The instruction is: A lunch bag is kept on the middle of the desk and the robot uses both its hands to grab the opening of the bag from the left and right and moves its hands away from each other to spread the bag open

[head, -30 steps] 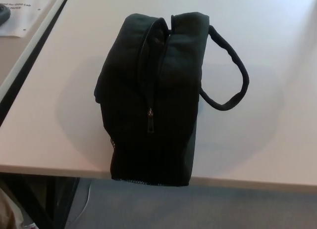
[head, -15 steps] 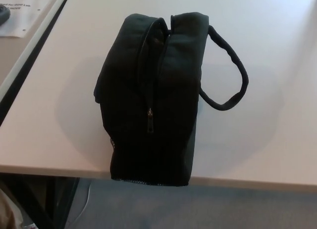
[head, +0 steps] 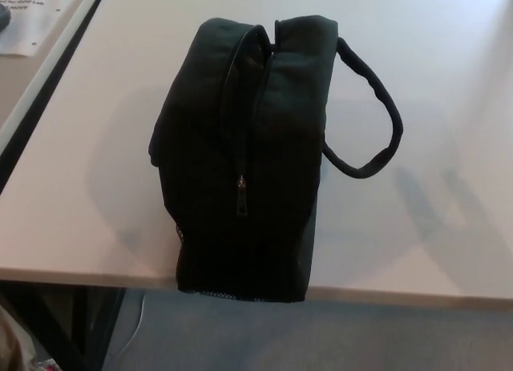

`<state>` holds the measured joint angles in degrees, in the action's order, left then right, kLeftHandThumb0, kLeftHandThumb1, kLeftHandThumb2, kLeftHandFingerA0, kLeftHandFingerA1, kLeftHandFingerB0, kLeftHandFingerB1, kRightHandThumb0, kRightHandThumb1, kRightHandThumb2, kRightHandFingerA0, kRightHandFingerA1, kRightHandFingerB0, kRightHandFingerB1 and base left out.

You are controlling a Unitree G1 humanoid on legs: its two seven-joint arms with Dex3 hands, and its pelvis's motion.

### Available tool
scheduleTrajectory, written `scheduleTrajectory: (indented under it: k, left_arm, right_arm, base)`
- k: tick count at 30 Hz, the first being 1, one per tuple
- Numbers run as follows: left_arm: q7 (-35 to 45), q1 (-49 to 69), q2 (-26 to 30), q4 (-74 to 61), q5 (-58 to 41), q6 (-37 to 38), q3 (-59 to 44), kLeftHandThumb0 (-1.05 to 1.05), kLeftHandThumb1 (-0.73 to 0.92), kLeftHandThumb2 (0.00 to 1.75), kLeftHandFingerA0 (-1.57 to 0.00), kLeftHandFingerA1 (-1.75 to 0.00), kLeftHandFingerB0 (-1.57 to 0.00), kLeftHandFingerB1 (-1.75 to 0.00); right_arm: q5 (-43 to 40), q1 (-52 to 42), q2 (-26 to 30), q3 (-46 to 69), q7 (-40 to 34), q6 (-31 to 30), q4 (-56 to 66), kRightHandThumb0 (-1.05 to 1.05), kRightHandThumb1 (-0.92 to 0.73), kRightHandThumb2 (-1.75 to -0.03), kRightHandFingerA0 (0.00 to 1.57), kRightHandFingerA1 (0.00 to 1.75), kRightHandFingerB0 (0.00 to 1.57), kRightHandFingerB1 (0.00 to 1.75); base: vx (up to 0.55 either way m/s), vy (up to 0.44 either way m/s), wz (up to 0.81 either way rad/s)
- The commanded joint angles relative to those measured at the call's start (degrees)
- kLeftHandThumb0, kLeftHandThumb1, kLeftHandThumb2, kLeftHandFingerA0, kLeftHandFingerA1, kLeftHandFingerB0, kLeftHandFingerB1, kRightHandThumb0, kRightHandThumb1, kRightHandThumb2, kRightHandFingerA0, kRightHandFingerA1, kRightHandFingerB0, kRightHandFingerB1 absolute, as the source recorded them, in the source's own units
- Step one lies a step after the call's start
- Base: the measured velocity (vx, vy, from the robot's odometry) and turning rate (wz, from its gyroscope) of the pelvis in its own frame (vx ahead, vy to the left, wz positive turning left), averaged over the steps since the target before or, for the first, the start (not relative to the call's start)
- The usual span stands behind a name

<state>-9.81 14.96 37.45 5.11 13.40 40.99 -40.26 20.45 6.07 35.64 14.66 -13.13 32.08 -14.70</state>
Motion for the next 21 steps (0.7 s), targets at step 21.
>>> scheduleTrajectory:
  k: [21]
  left_arm:
    - [-38.53,-58.23,8.59,10.22,62.35,11.86,55.09,-0.03,0.33,0.89,-0.33,-0.59,-0.14,-0.52]
  right_arm:
    - [28.48,64.00,-10.12,-41.44,1.54,5.73,-37.59,-0.29,-0.51,-0.55,0.30,0.35,0.16,0.31]
  base:
    - [0.00,0.000,0.00]
